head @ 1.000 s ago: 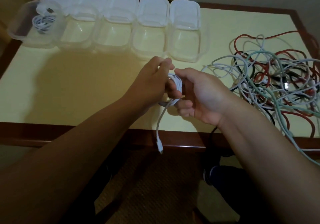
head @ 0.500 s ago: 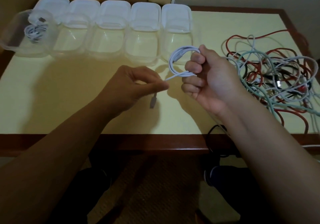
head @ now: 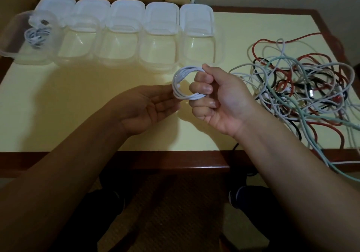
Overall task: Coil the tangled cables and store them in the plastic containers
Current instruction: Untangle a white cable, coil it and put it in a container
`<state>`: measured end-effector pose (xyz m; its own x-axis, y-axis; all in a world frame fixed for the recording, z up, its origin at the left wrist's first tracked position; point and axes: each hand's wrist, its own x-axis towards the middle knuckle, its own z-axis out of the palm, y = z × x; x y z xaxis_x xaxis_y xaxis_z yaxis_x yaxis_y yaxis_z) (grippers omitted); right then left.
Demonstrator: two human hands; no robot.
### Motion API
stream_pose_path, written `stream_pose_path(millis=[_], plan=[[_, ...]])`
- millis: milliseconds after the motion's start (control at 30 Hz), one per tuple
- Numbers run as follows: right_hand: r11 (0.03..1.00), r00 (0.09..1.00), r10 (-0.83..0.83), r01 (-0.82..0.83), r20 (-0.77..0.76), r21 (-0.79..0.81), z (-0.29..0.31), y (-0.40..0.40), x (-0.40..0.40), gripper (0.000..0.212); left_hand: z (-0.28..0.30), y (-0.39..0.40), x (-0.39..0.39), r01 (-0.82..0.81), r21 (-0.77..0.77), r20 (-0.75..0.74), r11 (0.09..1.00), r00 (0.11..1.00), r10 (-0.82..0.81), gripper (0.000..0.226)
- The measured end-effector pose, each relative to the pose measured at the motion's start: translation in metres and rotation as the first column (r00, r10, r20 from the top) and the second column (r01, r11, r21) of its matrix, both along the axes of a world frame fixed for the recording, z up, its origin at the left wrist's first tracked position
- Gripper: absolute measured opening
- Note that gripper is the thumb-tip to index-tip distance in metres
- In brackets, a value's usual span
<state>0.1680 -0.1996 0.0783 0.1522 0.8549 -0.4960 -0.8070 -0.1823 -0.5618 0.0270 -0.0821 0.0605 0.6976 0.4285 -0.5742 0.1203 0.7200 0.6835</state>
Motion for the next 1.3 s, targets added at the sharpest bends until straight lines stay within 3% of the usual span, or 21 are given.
stream_pose_path(millis=[133,367,500,667,733,833,900,1067,1133,1200,1300], plan=[[1.000,1.000,0.001,-0.001,-0.003,-0.013,-0.001,-0.001,-0.001,0.043,0.003,0.003,-0.004,0.058,-0.106,0.046,0.993,0.998,-0.054,0.029],[0.997,0.993,-0.037,0.044,0.108,-0.059,0.001,0.002,-0.009,0.045,0.008,0.005,-0.009,0.176,-0.145,0.089,0.974,0.982,-0.164,0.037],[0.995,0.985,-0.042,0.056,0.168,-0.077,-0.002,0.006,-0.012,0.046,0.000,-0.001,-0.009,0.117,-0.023,0.124,0.993,0.986,-0.114,0.036],[0.992,0.982,-0.030,0.052,0.186,-0.114,-0.010,0.011,-0.019,0.046,-0.005,-0.004,-0.004,0.083,0.186,-0.010,0.979,0.997,-0.082,0.039],[0.991,0.981,-0.029,0.053,0.192,-0.119,-0.011,0.011,-0.021,0.045,-0.006,-0.004,-0.004,0.067,0.140,-0.037,0.988,0.997,-0.063,0.046],[0.991,0.979,-0.025,0.051,0.203,-0.124,-0.009,0.011,-0.023,0.045,-0.006,-0.001,-0.007,0.103,0.003,-0.016,0.995,0.995,-0.102,0.037],[0.991,0.977,-0.023,0.051,0.214,-0.124,-0.009,0.012,-0.025,0.046,-0.006,-0.001,-0.007,0.140,0.002,-0.006,0.990,0.990,-0.140,0.036],[0.987,0.964,-0.027,0.068,0.265,-0.147,-0.015,0.014,-0.028,0.047,-0.007,-0.005,-0.005,0.159,0.290,-0.172,0.944,0.979,-0.112,0.037],[0.986,0.966,-0.037,0.077,0.256,-0.148,-0.015,0.015,-0.026,0.047,-0.008,-0.005,-0.006,0.119,0.453,-0.195,0.883,0.980,-0.032,0.026],[0.987,0.967,-0.037,0.075,0.252,-0.143,-0.014,0.015,-0.024,0.046,-0.012,-0.005,-0.008,0.097,0.684,-0.196,0.723,0.979,0.055,0.018],[0.987,0.960,-0.033,0.076,0.277,-0.143,-0.014,0.015,-0.024,0.046,-0.020,-0.004,-0.011,0.162,0.966,-0.199,0.200,0.962,0.186,0.022]])
